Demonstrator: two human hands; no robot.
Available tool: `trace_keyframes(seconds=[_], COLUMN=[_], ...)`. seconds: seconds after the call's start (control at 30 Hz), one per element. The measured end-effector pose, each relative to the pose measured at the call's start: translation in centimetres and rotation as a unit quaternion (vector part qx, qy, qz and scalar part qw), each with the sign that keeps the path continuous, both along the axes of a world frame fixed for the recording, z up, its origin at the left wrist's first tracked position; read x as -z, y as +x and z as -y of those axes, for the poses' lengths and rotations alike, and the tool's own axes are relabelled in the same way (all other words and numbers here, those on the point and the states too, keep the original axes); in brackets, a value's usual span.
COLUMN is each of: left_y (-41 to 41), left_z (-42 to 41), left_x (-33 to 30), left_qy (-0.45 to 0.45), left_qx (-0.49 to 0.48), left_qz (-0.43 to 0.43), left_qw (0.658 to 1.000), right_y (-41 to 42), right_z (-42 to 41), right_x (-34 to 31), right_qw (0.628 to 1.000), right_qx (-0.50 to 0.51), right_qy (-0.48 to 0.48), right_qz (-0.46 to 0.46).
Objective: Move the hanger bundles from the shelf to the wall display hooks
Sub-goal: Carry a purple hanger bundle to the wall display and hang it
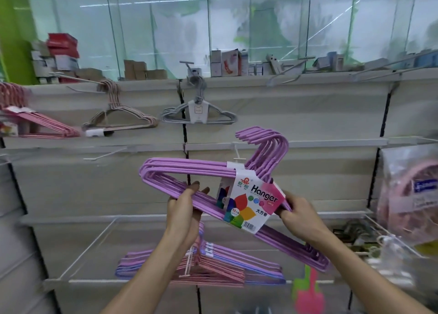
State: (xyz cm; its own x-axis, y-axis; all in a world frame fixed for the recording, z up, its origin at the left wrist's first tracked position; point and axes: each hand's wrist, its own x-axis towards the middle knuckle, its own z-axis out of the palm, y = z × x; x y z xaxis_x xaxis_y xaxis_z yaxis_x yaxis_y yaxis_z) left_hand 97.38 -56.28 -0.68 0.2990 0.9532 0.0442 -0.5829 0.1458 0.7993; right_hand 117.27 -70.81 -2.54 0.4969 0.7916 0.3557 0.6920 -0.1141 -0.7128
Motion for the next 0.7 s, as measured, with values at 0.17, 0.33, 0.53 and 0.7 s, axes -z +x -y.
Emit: trace_keyframes(seconds=[0.17,0.33,0.53,0.7], left_y=[0.5,2.9,6.1,9.3], left_z=[-2.0,-4.8,-6.8,-8.6], left_x=[1.6,3.7,4.7,5.8], left_qy=[-0.128,-0.235,-0.253,-0.252], left_qx=[0.060,0.082,0.067,0.046], left_qz=[0.112,0.199,0.207,0.215], left_qw=[0.984,0.948,0.943,0.943], right_y=[0.6,3.1,7.8,11.6], right_z=[-1.2,-2.9,-5.3,-7.9], right_x=[-0.1,-0.2,0.2,0.4], right_qw=[0.999,0.994,0.990,0.988], right_qx=[0.008,0.017,-0.005,-0.032], right_qy=[-0.035,-0.082,-0.100,-0.101], right_qz=[0.028,0.069,0.096,0.110])
